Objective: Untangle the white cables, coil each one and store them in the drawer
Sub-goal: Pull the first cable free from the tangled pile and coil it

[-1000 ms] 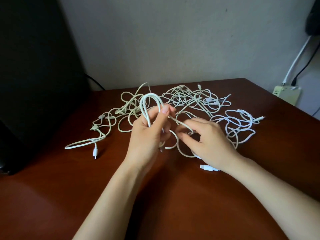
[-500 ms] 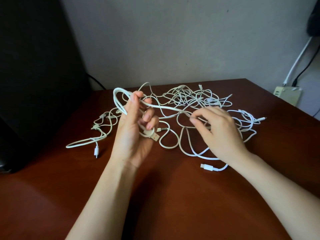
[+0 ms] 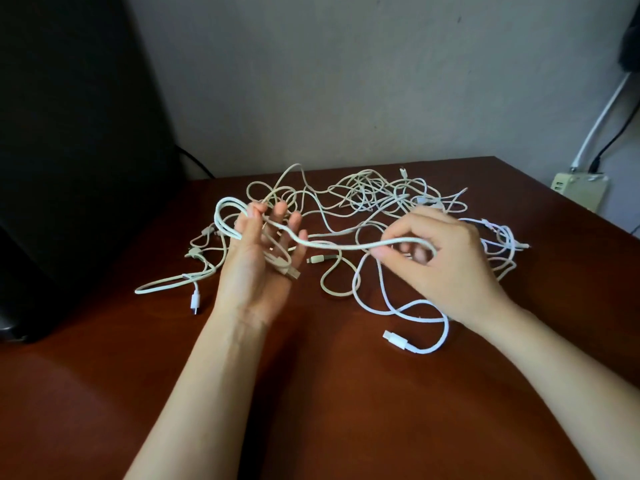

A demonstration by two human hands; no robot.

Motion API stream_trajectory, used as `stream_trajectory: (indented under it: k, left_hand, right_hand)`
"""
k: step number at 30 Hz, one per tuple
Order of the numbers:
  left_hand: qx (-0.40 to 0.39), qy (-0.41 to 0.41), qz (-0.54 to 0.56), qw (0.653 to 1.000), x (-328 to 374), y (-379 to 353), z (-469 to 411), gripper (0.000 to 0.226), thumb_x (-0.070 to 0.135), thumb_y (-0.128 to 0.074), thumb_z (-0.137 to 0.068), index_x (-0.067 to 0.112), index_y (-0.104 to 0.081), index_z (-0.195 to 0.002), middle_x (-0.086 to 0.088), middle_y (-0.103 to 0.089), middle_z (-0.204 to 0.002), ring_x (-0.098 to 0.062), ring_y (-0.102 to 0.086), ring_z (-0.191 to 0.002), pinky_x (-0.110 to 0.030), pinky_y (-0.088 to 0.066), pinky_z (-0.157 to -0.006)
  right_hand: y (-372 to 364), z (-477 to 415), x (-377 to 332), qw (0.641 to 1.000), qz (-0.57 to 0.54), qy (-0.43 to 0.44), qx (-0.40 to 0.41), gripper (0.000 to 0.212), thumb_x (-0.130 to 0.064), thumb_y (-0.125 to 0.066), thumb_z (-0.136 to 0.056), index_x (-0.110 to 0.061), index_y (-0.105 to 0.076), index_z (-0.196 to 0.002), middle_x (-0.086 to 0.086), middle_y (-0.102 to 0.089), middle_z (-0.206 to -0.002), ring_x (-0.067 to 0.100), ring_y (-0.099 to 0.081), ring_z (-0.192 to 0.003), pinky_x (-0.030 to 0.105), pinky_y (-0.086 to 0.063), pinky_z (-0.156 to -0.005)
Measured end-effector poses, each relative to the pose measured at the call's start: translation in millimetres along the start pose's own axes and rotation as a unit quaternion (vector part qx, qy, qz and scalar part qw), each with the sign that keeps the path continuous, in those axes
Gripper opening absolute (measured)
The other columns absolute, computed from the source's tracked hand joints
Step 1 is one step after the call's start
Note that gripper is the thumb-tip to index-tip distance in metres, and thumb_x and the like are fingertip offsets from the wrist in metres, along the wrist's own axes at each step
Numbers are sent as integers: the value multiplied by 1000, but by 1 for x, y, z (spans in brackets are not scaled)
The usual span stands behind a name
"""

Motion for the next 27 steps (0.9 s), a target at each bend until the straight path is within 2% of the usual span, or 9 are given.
stream_trajectory:
  k: [2, 4, 6, 8, 12, 17, 23, 27]
  left_hand:
    - [6, 20, 57, 998, -2, 1, 0, 23, 29, -41, -102, 23, -52, -82, 6, -71, -77, -12, -71, -73, -33, -58, -72]
    - [14, 31, 101, 994, -2, 2, -1, 24, 27, -41, -102, 20, -51, -81, 3, -70, -74, -12, -70, -66, -32, -60, -65]
    - [19, 37, 133, 990, -2, 3, -1, 24, 26, -42, -102, 19, -51, -80, 2, -68, -69, -10, -66, -57, -26, -58, -57]
    - [12, 42, 144, 989, -2, 2, -2, 24, 25, -42, -102, 18, -51, -81, 2, -63, -66, -8, -60, -52, -22, -54, -53]
    - [-18, 23, 38, 999, -3, -3, -2, 24, 26, -41, -102, 21, -49, -80, 5, -57, -65, -6, -53, -51, -20, -53, -54]
    - [-104, 11, -113, 988, -9, -22, 5, 23, 21, -38, -102, 20, -48, -82, 6, -46, -63, -5, -37, -47, -16, -36, -45]
    - [-137, 17, -241, 961, -22, -27, 10, 25, 19, -37, -102, 17, -51, -82, 5, -43, -60, -6, -29, -47, -17, -25, -44]
    - [-128, 27, -268, 955, -23, -22, 9, 24, 19, -37, -103, 17, -50, -83, 5, -42, -61, -7, -28, -49, -17, -23, -45]
  right_hand:
    - [-14, 3, 4, 995, -65, -45, -63, 8, -23, -73, -75, -25, -66, -72, -7, -55, -68, 7, -48, -57, 15, -34, -49]
    - [-20, 6, 5, 991, -90, -54, -86, 7, -27, -70, -80, -21, -69, -75, -7, -59, -69, 6, -52, -59, 16, -38, -52]
    - [-20, 7, 3, 996, -52, -28, -71, 19, -31, -61, -85, -17, -71, -78, -7, -60, -67, 6, -52, -59, 15, -37, -55]
    - [-17, 8, -2, 999, 30, 19, -38, 23, -30, -58, -86, -15, -72, -78, -9, -48, -59, 4, -42, -52, 11, -32, -54]
    - [-11, 10, -14, 984, 152, 90, 22, 23, -29, -59, -87, -15, -73, -76, -14, -29, -61, 7, -31, -48, 24, -37, -44]
    - [-7, 11, -31, 961, 219, 166, 38, 20, -25, -64, -86, -14, -73, -73, -15, -26, -69, 7, -27, -50, 17, -29, -44]
    - [-17, 13, -30, 967, 171, 186, -16, 21, -25, -64, -86, -12, -73, -74, -15, -29, -67, 5, -29, -50, 23, -38, -42]
    - [-18, 12, -29, 973, 148, 176, -28, 23, -28, -63, -87, -13, -73, -74, -15, -29, -65, 5, -28, -51, 22, -37, -44]
Point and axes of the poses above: each hand's wrist, its own z-axis away from the middle knuckle, its own y-axis out of the back of the hand, x = y × z, the point moved 9 cm from there along -z, towards the middle knuckle
